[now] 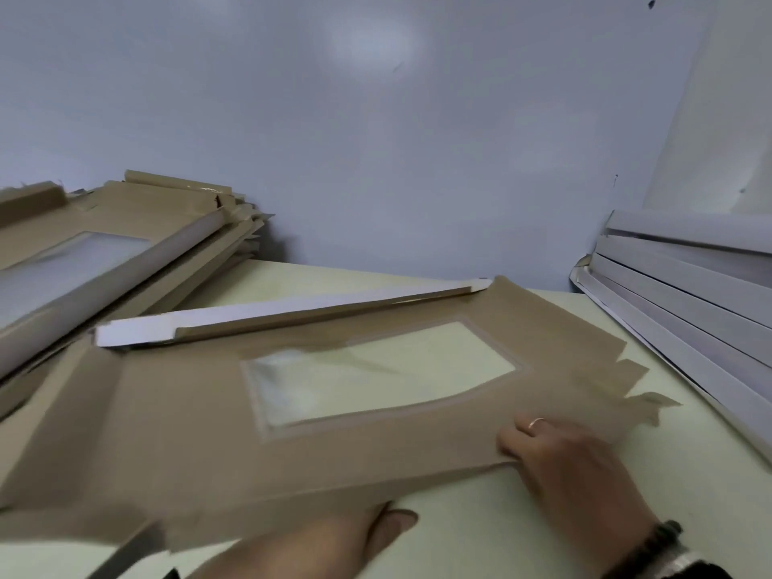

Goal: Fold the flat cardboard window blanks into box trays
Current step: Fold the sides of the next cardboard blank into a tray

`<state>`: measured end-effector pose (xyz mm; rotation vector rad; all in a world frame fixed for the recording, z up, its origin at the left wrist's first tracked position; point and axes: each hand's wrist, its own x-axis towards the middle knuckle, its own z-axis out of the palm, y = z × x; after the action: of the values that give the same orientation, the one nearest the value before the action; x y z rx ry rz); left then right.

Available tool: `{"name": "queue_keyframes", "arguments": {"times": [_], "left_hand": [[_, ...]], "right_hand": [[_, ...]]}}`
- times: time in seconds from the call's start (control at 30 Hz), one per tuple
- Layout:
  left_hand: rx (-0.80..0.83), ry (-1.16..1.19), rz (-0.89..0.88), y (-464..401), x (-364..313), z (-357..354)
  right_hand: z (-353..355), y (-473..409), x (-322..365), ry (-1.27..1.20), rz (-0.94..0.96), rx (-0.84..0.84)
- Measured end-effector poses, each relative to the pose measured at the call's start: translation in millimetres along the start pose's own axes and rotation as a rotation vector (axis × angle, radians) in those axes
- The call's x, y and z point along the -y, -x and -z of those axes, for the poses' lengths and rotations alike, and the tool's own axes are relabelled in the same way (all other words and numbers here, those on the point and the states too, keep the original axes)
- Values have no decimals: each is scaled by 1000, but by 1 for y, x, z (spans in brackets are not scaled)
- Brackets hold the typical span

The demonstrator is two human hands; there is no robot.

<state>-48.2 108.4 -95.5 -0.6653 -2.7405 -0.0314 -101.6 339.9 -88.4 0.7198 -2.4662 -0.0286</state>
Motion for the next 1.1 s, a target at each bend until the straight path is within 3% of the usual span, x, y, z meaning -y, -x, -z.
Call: {"name": "queue_keyframes", "arguments": {"times": [0.17,0.3,0.37,0.43,0.53,0.67,0.83,1.0,1.1], "left_hand": [[4,1,-133,-8,6,-6],[-144,208,-293,-11,1,1],[-289,165,-289,-13,0,4],[-337,42,-197,-15,2,3],[-291,-107,-75,-15,14,-1],[-177,-107,9,-16,23,0],[-127,-94,-29,-9,23,2],[0,-12,-78,4,28,0],[85,-27,-13,18,35,-2]], "right_hand": [[-2,0,-10,73,-117,99],[-9,-5,1,57,72,-45],[-13,-6,5,53,176,-119],[-15,-7,7,57,227,-147],[-17,-8,10,58,260,-201],[-19,-12,19,47,290,-185],[-19,-11,25,26,278,-147],[-10,0,26,-172,303,69],[-3,7,22,-260,251,213]]}}
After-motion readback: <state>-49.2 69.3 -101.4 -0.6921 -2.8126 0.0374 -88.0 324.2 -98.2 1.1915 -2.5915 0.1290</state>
